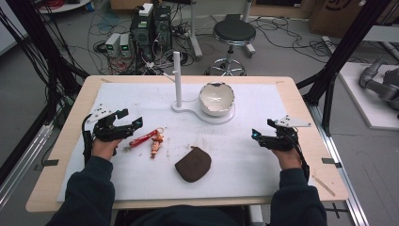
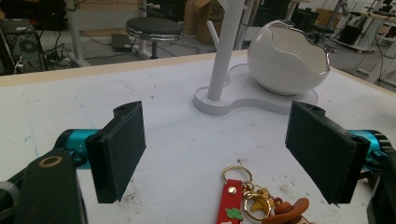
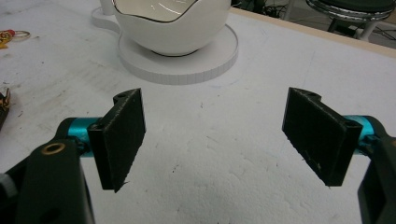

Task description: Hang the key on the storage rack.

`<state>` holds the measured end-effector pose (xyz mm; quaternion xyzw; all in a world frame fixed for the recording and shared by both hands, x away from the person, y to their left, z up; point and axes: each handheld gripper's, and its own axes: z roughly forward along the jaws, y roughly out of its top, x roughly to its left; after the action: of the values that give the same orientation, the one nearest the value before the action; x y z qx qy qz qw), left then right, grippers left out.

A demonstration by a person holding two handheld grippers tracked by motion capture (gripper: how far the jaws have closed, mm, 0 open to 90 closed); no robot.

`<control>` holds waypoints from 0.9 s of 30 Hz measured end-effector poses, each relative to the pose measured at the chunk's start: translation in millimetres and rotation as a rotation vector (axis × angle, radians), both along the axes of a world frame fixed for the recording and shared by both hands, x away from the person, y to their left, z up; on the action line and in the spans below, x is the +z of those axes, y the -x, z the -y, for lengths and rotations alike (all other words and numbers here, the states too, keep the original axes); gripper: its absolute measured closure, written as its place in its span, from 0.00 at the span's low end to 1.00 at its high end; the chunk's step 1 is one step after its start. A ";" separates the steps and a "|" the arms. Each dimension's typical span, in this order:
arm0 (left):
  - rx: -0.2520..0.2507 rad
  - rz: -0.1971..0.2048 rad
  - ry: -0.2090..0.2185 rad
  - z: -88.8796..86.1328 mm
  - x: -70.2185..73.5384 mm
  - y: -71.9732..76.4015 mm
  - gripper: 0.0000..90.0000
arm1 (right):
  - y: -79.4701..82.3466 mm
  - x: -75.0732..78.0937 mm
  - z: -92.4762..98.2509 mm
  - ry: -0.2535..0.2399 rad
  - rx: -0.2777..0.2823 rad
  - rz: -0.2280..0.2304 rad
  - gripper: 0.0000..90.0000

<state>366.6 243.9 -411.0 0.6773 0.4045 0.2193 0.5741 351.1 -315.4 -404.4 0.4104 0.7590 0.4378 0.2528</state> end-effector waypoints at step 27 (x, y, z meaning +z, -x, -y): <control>-0.238 -0.288 -0.119 36.9 -16.5 -2.3 0.44 | 3.4 -2.9 -12.8 0.039 0.037 -0.027 0.24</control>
<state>368.9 207.0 -427.5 0.7775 0.3859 0.0741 0.4911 347.7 -302.6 -407.2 0.3972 0.7781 0.4221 0.2422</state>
